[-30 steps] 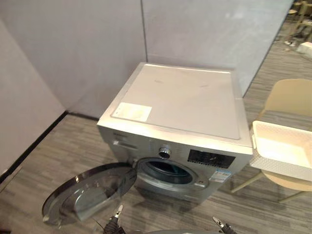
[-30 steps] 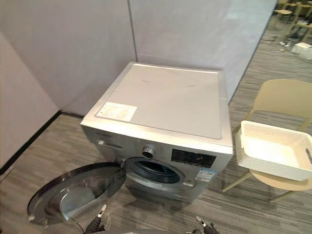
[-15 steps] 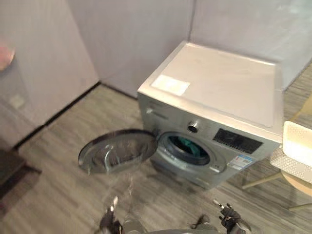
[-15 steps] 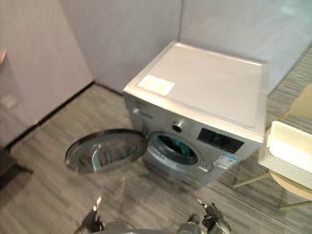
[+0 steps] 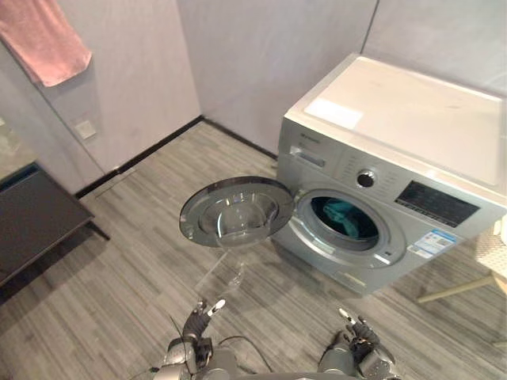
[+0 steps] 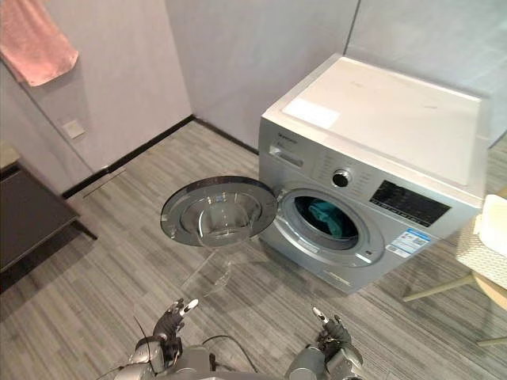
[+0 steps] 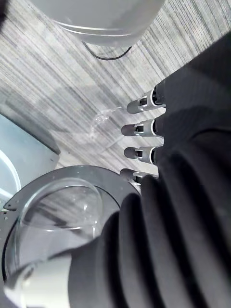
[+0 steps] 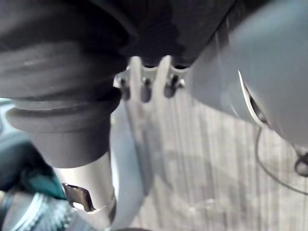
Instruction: Pick up the laundry basket with both hands and put the clothes into the washing machine.
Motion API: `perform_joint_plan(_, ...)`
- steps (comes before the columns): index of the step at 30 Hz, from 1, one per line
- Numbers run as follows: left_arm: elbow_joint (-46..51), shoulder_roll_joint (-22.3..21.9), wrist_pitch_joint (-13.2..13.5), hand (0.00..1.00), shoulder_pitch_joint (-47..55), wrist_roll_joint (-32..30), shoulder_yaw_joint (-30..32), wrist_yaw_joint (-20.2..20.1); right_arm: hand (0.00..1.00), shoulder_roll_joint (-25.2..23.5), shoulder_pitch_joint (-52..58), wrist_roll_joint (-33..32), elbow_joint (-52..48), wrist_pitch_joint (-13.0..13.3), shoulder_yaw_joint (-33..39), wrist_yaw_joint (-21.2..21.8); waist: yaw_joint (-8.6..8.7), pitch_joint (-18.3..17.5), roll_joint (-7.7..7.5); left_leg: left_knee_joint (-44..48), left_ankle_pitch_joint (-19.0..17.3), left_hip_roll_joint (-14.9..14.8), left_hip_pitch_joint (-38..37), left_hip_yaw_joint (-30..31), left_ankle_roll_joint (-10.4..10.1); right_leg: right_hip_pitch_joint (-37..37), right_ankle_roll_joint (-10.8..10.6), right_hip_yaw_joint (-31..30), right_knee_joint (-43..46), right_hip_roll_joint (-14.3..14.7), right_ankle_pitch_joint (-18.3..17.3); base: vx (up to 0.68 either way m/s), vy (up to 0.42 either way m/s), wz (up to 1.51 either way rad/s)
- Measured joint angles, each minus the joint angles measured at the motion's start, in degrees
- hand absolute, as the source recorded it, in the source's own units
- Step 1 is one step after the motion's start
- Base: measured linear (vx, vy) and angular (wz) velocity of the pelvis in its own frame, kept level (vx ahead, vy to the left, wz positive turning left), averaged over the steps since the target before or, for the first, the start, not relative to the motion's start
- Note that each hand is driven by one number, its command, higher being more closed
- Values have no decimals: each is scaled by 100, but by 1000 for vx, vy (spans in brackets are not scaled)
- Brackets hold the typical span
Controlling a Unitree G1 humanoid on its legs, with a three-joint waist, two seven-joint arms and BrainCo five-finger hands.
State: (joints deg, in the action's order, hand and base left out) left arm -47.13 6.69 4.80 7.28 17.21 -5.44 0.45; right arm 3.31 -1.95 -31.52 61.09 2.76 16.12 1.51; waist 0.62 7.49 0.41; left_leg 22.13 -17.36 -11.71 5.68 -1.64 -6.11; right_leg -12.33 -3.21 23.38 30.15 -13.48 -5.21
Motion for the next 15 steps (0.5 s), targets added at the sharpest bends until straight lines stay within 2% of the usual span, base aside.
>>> perform_joint_plan(1, -64, 13, -7, 0, 45, 2, 8, -5, 0, 1, 71, 3, -135, 27, -54, 4, 40, -83, -149, -340, 88, 116, -97, -56, -66, 195, 140, 4, -520, 282, -501, 58, -124, -19)
perform_joint_plan(2, -73, -137, -52, 0, 22, 0, 61, -18, 0, 50, 116, 0, -245, 100, -28, 7, 64, -125, -119, -646, 281, 172, -125, -64, -125, 307, -32, 6, -1020, 460, -559, 71, -114, -25)
perform_joint_plan(3, -75, -204, -53, 0, 17, 0, 66, -26, 0, 84, 116, -2, -283, 109, -16, 4, 61, -143, -69, -842, 414, 176, -164, -52, -90, 311, 27, -8, -1214, 565, -460, 44, -34, -28)
perform_joint_plan(5, -209, -350, -66, 0, -16, 0, 69, -43, 0, 136, 236, -4, -399, 123, -20, 4, 87, -219, 58, -1422, 953, 113, -362, 6, -58, 522, 155, -81, -1974, 821, -75, 131, -15, -26)
perform_joint_plan(6, -312, -388, -80, 0, -66, 5, 119, -42, 0, 108, 294, -15, -400, 123, -25, 2, 147, -254, 88, -1598, 1069, 54, -473, -58, -123, 744, 174, -97, -2451, 982, 161, 176, 6, -18)
perform_joint_plan(8, -289, -417, -79, 0, -191, 67, 206, -31, 0, 43, 299, -71, -407, 131, -48, -12, 146, -290, 63, -1589, 1100, 43, -453, -247, -127, 922, 149, -143, -2943, 1117, 395, 151, 8, -15)
perform_joint_plan(11, 18, -455, -51, 0, -312, 456, 334, 107, 0, -25, 245, -190, -553, 139, -386, -22, 126, -302, 12, -904, 1083, 98, -133, -399, -154, 957, 163, -214, -3113, 1048, 444, 84, 34, -6)
perform_joint_plan(12, 282, -464, -37, 0, -306, 547, 345, 123, 0, -105, 265, -213, -663, 145, -539, -19, 87, -290, 15, -189, 1067, 84, 123, -427, -178, 1086, 168, -208, -3154, 1017, 439, 66, 12, 11)
perform_joint_plan(13, 609, -511, -25, 0, -287, 607, 396, 145, 0, -137, 375, -246, -834, 144, -700, -17, 44, -217, 98, 801, 1074, -22, 432, -397, -181, 1345, 197, -164, -3151, 1039, 418, 72, 1, 13)
perform_joint_plan(14, 764, -544, 11, 0, -283, 616, 404, 162, 0, -127, 410, -247, -962, 154, -752, -12, 20, -163, 199, 1313, 1115, -122, 574, -349, -239, 1502, 238, -140, -3138, 1059, 388, 73, 35, 12)
perform_joint_plan(15, 987, -600, 60, 0, -214, 616, 475, 195, 0, -108, 488, -248, -1079, 187, -816, -12, -21, -107, 322, 1942, 1292, -251, 779, -282, -406, 1720, 227, -133, -3112, 1126, 280, 49, 60, 4)
